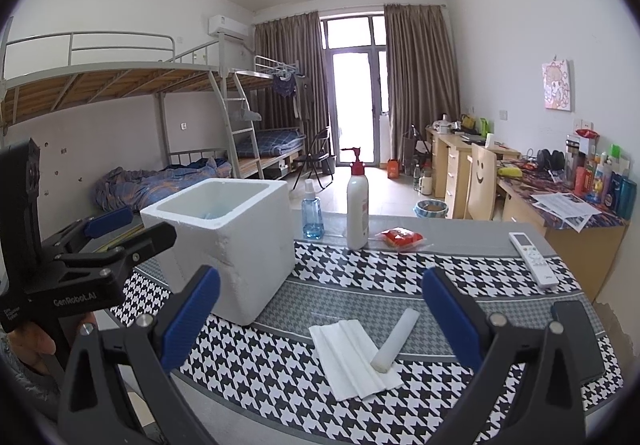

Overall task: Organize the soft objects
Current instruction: 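Move both tools down toward the white folded cloth and white foam tube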

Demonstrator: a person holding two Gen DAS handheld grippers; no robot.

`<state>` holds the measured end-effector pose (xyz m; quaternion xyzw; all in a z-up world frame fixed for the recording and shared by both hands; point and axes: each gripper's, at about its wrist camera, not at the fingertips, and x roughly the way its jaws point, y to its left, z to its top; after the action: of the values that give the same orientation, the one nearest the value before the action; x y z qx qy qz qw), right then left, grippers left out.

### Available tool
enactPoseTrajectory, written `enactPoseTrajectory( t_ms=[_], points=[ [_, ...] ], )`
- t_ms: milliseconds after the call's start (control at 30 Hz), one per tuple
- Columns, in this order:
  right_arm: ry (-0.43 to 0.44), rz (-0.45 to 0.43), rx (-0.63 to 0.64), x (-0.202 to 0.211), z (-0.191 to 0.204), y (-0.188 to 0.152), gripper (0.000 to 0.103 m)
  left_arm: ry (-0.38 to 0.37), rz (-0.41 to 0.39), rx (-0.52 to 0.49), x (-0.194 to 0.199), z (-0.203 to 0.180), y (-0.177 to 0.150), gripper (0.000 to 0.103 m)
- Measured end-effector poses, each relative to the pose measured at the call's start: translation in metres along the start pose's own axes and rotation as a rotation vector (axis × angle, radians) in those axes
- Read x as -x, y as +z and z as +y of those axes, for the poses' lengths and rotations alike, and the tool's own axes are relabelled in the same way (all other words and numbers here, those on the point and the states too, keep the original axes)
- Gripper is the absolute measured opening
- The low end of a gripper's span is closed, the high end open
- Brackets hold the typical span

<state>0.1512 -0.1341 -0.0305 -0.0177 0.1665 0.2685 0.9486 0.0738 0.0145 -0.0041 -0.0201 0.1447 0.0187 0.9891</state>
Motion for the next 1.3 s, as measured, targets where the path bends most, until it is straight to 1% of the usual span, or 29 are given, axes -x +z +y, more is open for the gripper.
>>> enactPoseTrajectory(
  t_ms=[267,600,833,1100,1300],
  points=[
    [-0.005,0.005,-0.012,-0.002,-0.003,-0.006,0.102,0.005,0.017,-0.023,-0.003,-0.004,-0.008,0.102],
    [-0.024,0.021,-0.029,-0.006,-0.010,-0.017,0.102,0.004,0.028,0.001,-0.006,-0.003,-0.016,0.102],
    [-0.047,0.053,-0.041,-0.013,-0.017,-0.026,0.102,0.005,0.021,0.002,-0.009,-0.007,-0.021,0.102],
    [-0.066,0.063,-0.055,-0.016,-0.024,-0.029,0.102,-0.017,0.059,-0.013,-0.021,-0.013,-0.028,0.102],
    [-0.081,0.067,-0.068,-0.015,-0.028,-0.030,0.102,-0.039,0.070,-0.028,-0.026,-0.019,-0.028,0.102]
  ],
)
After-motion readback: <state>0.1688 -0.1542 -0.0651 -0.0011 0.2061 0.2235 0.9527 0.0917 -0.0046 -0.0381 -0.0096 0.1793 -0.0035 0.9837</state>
